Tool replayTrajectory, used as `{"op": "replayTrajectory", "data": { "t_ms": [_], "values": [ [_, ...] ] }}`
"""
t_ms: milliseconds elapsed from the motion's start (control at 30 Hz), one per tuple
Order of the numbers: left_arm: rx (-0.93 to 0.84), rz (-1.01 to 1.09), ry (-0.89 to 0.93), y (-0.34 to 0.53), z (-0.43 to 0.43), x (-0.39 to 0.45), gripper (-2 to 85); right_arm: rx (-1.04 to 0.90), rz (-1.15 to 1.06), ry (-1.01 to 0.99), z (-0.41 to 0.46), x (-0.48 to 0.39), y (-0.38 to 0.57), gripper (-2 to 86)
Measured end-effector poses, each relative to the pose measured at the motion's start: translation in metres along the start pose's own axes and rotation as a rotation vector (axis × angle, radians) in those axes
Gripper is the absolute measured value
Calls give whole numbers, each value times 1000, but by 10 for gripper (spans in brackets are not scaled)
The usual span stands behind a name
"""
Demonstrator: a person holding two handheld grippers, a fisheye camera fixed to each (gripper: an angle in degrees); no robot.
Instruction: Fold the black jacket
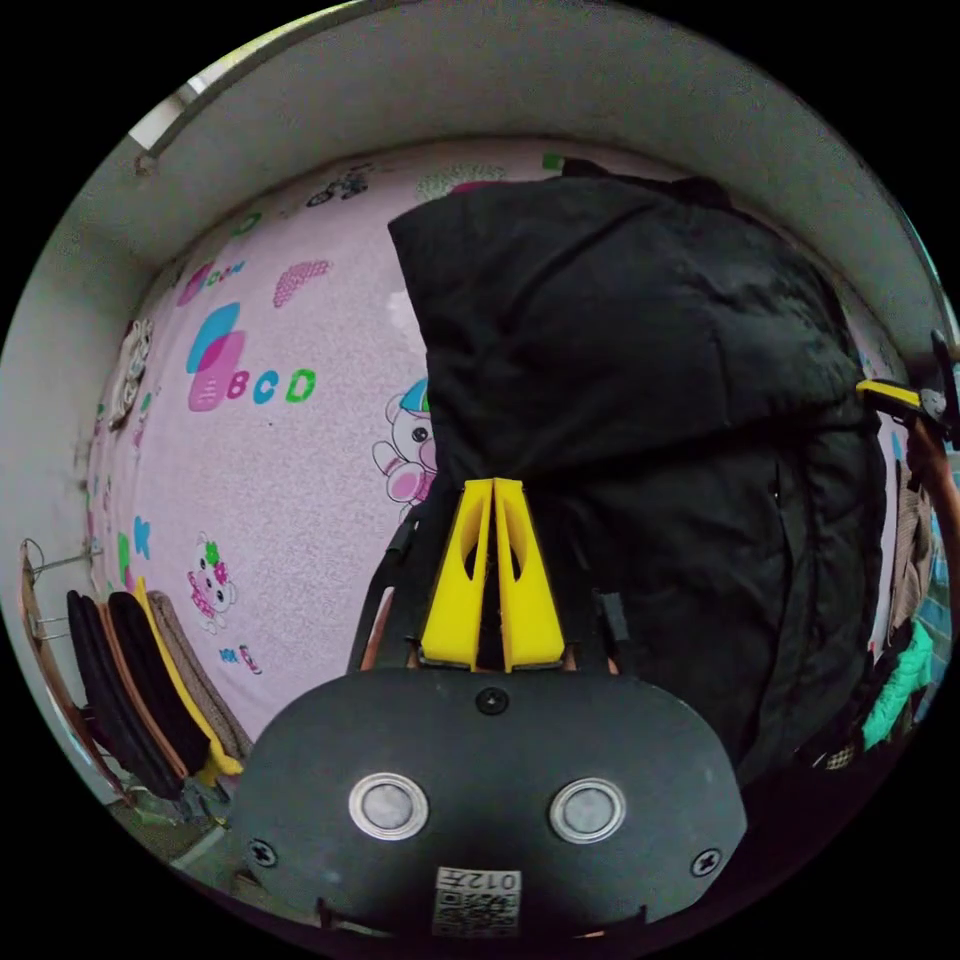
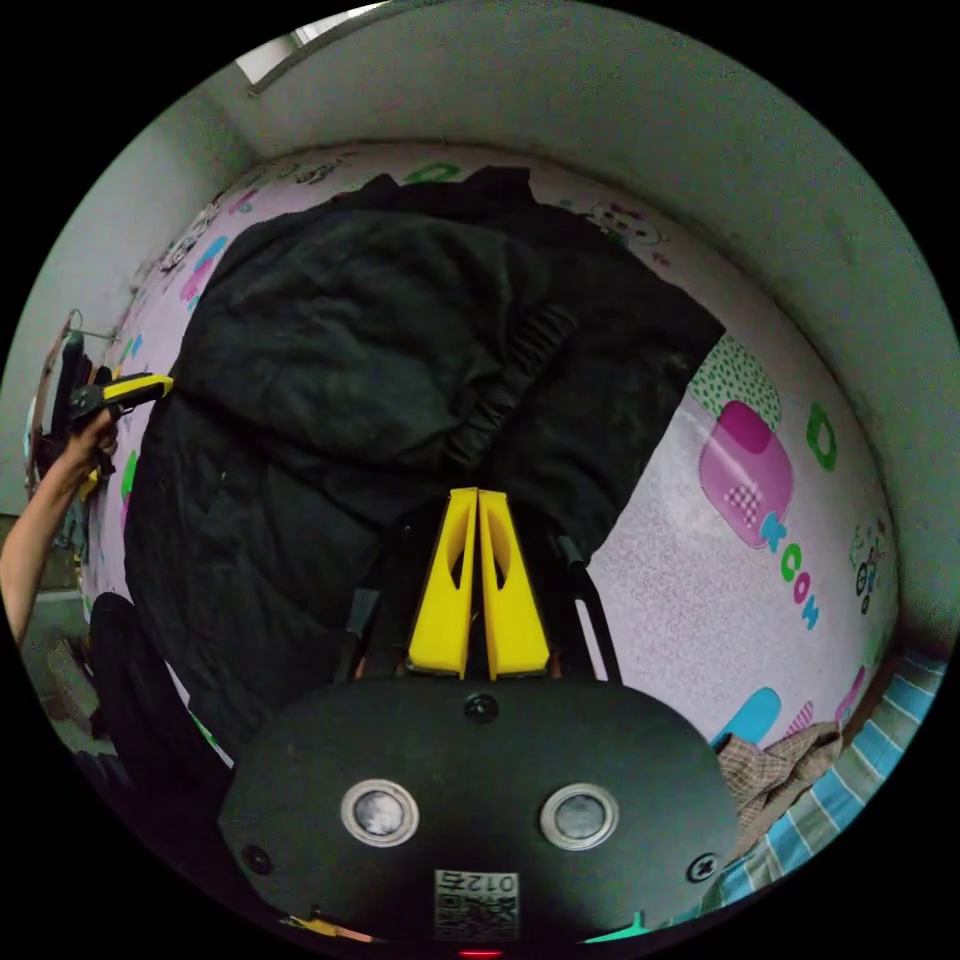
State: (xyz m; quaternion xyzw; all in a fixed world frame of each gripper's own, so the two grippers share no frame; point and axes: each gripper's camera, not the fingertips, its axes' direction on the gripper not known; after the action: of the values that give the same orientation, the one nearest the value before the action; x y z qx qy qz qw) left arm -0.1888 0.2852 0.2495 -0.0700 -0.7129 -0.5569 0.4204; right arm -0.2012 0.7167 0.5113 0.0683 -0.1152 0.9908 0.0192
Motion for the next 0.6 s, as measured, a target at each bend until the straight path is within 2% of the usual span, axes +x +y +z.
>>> {"op": "replayTrajectory", "data": {
  "t_ms": [167, 300, 500, 600],
  "values": [
    [-19, -30, -31, -22, 22, 6, 7, 0, 21, 14, 31, 3, -1, -10],
    [-26, -45, 27, -34, 14, -9, 8, 3, 9, 17, 36, 8, 5, -10],
    [-98, 10, 159, 3, 11, -41, 22, 51, 59, -137, 29, 34, 56, -9],
    [-148, 4, 255, 31, 15, -67, 42, -3, 41, -232, 31, 48, 95, -8]
  ]
}}
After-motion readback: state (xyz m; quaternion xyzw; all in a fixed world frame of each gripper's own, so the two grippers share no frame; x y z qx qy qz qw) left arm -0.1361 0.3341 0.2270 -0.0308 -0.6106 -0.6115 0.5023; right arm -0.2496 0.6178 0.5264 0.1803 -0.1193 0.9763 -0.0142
